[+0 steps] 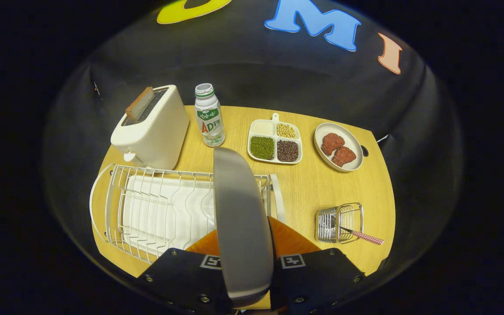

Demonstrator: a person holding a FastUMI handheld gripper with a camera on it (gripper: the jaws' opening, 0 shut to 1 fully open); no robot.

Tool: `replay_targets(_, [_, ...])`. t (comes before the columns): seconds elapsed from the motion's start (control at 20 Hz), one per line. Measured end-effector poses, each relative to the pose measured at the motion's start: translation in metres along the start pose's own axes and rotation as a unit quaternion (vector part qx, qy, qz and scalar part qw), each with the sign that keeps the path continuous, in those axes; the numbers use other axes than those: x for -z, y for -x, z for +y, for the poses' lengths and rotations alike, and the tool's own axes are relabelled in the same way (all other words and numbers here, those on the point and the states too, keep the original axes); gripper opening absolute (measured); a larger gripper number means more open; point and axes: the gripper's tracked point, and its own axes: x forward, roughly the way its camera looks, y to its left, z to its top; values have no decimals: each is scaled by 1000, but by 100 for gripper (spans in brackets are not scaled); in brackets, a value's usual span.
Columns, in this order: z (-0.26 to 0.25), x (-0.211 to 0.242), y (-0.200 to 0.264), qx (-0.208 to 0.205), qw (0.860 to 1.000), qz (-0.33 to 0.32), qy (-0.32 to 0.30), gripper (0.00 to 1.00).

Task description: Take the plate from the dish rack, then take the spoon from the basket and place it into the plate.

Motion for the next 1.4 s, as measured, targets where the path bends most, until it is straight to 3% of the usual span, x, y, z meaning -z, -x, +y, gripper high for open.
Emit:
replay_targets(0.25, [-30, 18, 40, -48, 998, -15, -27, 32])
replay_targets(0.5, [-80, 64, 72, -96, 994, -6, -57, 32])
replay_targets(0.7, [-136, 97, 84, -82, 993, -25, -85, 32])
replay_targets(0.95, [-183, 138, 88, -93, 986, -24, -134, 32])
replay_targets(1.4, [-201, 209, 58, -109, 981, 17, -159, 32])
